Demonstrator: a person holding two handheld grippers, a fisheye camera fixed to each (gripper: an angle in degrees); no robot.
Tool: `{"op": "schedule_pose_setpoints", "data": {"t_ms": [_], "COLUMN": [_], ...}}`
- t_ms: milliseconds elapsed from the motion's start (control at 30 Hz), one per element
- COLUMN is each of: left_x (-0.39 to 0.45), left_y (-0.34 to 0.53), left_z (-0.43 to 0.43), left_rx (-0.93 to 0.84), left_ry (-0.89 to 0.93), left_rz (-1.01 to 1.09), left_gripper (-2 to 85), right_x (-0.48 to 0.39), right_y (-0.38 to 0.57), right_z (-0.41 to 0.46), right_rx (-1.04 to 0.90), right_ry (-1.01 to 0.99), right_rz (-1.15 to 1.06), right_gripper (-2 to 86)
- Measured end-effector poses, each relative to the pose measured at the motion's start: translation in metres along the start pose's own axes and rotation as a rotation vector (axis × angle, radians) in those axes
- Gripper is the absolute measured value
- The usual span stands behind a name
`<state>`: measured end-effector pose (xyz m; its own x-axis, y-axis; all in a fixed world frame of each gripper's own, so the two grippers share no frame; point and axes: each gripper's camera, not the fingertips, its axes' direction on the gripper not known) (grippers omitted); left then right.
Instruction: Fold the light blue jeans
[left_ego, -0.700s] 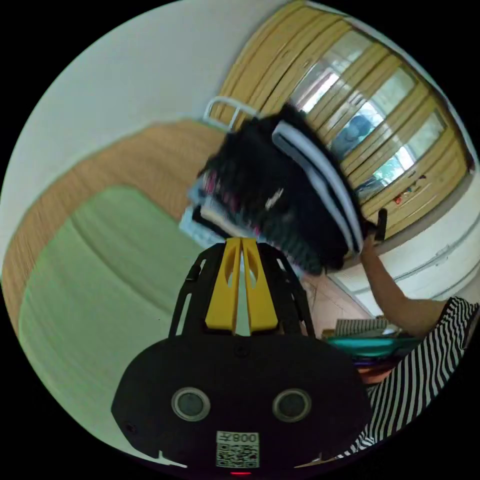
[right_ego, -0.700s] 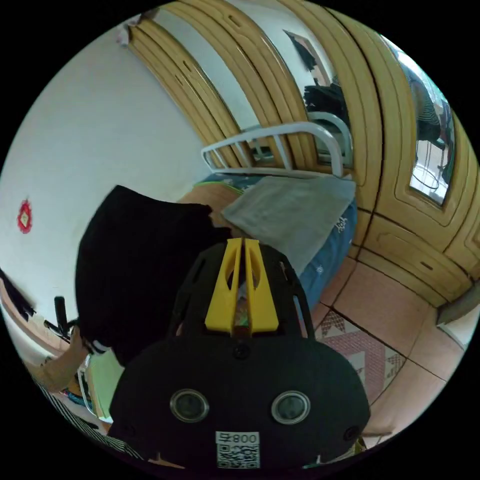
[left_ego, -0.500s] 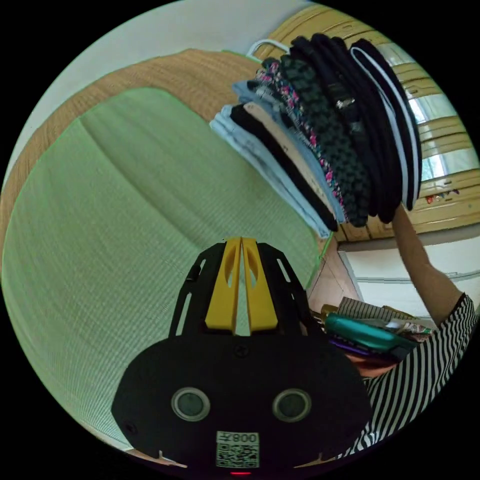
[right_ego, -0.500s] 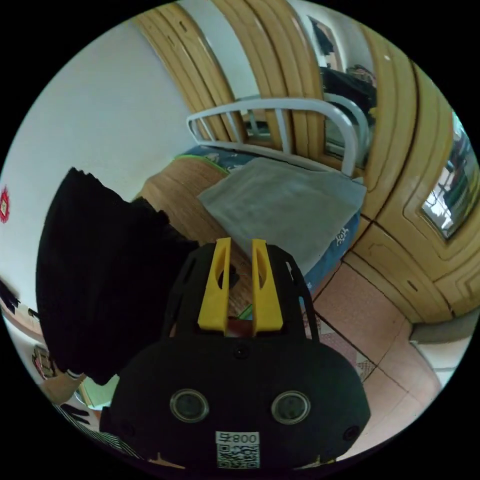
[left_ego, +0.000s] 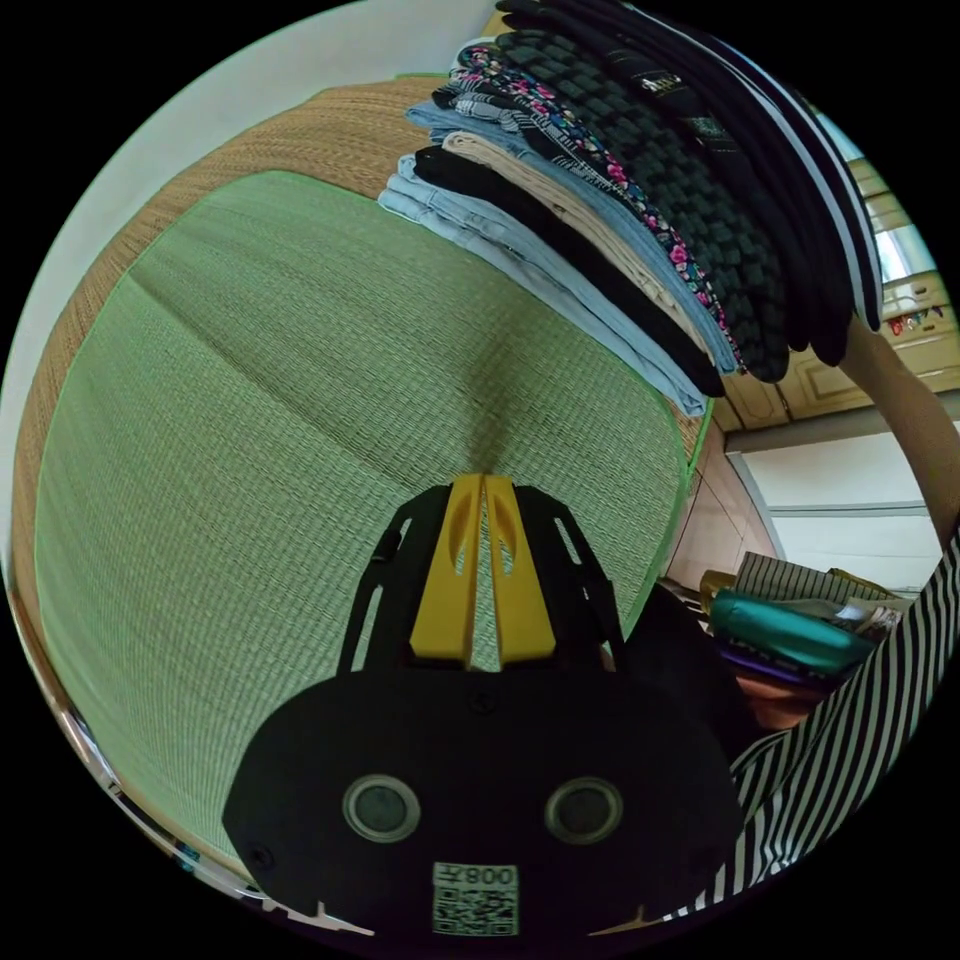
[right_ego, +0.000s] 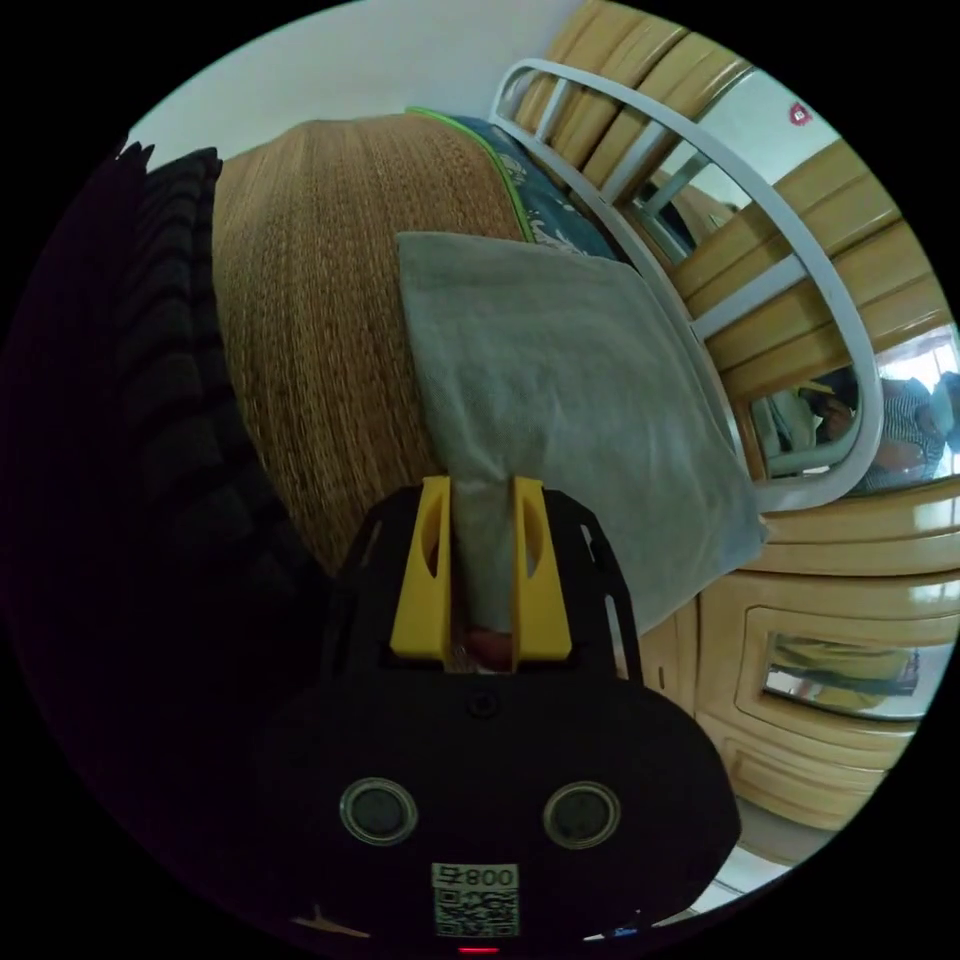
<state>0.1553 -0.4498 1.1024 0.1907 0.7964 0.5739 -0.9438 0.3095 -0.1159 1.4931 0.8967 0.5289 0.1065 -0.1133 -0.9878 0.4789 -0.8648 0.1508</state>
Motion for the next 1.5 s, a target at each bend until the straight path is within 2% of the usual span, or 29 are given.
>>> {"op": "schedule_pose_setpoints", "data": {"t_ms": [133,300,567,800,1033,1133,1333,1400,1500], "left_x": [0.004,0.014,0.033,0.048,0.073,0.080,0.115,0.132,0.156], "left_y": [0.008,0.019,0.044,0.071,0.115,0.143,0.208,0.238,0.278], "left_z": [-0.017,-0.047,-0.103,-0.170,-0.271,-0.337,-0.498,-0.568,-0.654], "left_rx": [0.006,-0.012,-0.003,-0.025,0.066,0.178,0.490,0.628,0.779], "left_ry": [0.014,0.018,0.006,0.050,0.131,0.208,0.386,0.453,0.439], "left_rz": [-0.019,-0.002,0.001,-0.032,-0.018,-0.016,0.088,0.143,0.195], "left_gripper": [0.2,0.2,0.2,0.1,0.2,0.5,3.1,6.8,11.5], "right_x": [0.002,0.039,0.169,0.225,0.225,0.208,0.136,0.107,0.050], "right_y": [0.002,0.024,0.117,0.188,0.237,0.259,0.305,0.318,0.332], "right_z": [0.006,-0.002,-0.080,-0.158,-0.279,-0.343,-0.448,-0.467,-0.482], "right_rx": [0.002,0.073,0.441,0.711,0.958,1.075,1.270,1.309,1.335], "right_ry": [-0.007,-0.151,-0.515,-0.690,-0.725,-0.734,-0.785,-0.815,-0.896], "right_rz": [0.032,0.226,0.609,0.697,0.559,0.437,0.145,0.052,-0.100], "right_gripper": [6.1,3.7,2.4,1.7,1.5,1.6,1.8,1.7,1.7]}}
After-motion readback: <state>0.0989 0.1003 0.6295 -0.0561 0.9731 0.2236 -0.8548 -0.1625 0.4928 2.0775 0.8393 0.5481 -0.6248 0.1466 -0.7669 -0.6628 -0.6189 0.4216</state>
